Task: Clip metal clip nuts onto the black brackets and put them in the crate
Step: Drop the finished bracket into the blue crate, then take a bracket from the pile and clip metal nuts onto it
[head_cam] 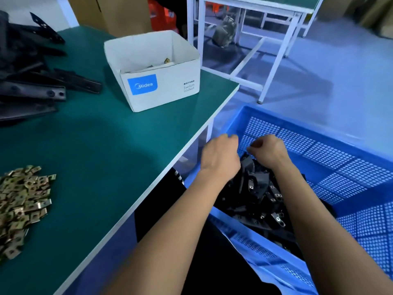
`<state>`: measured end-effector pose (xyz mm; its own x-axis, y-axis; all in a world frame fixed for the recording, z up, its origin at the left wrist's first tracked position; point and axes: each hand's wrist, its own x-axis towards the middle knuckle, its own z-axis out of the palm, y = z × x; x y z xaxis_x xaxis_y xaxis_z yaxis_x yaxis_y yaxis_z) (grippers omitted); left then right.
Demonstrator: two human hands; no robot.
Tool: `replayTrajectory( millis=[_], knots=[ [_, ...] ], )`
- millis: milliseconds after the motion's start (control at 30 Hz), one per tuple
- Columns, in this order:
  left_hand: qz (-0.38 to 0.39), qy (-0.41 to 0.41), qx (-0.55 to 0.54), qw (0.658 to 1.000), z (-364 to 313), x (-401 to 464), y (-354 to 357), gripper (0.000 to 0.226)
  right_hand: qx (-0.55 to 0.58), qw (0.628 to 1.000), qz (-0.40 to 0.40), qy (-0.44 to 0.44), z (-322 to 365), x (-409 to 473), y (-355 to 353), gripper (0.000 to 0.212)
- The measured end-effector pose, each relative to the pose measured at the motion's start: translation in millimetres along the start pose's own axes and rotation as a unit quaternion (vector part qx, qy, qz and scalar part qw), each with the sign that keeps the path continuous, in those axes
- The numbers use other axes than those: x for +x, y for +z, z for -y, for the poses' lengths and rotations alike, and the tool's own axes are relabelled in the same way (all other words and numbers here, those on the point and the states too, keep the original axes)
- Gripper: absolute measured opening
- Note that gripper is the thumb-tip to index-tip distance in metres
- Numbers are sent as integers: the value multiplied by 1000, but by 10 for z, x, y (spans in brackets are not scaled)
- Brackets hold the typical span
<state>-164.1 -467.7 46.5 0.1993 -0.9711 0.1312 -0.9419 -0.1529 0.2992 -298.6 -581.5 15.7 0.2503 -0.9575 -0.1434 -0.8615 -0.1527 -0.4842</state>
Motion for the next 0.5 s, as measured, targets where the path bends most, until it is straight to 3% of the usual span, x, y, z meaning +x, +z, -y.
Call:
replayTrajectory(
  millis=[100,300,500],
  knots=[
    [-84,-16,-46,995,65,60,-394,26,33,996,-54,-61,515,-100,-167,31],
    [-251,-86,-107,958,563,-180,-1183,28,63,961,-150,-225,1731,-482,-244,19],
    [-347,-208,-122,906,1594,-966,-1665,21,64,907,-57,-413,2861,-1211,383,22]
  ],
)
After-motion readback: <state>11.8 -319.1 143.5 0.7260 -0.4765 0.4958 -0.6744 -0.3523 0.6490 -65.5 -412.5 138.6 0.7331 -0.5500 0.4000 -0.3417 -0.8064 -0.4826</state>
